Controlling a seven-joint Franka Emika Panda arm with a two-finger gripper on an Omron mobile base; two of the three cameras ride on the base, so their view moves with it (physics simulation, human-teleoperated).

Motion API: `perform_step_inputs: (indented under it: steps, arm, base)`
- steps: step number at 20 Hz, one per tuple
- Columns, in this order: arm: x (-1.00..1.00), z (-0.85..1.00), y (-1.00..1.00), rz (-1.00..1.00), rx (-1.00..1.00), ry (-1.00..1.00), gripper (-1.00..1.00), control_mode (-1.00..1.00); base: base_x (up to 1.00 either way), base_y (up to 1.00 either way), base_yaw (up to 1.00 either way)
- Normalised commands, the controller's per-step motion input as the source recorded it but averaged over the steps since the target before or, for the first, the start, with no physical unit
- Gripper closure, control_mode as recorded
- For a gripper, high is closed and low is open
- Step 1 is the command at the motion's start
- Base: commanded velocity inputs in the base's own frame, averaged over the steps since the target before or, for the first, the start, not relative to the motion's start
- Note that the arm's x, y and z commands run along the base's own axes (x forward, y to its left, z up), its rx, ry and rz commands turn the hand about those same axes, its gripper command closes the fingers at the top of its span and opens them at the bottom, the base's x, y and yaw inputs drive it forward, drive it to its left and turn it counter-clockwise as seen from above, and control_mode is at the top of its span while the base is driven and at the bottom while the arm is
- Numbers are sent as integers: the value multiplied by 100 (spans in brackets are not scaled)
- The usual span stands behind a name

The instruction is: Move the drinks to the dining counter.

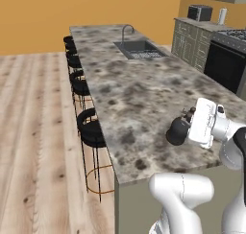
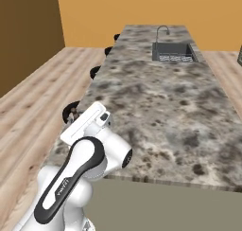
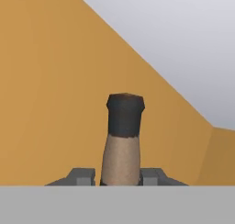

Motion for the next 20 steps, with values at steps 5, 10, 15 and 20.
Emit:
perform_step_inputs:
  steps: [5,10,15,20]
  arm:
    - [0,0,0,0,0,0,100,100]
    - [26,-11,0,0,0,0,100,-100]
    - [34,-16,0,0,0,0,100,-100]
    - [35,-31,0,0,0,0,100,-100]
  base:
    - [0,0,0]
    - [0,0,0]
    - [0,0,0]
    - [0,0,0]
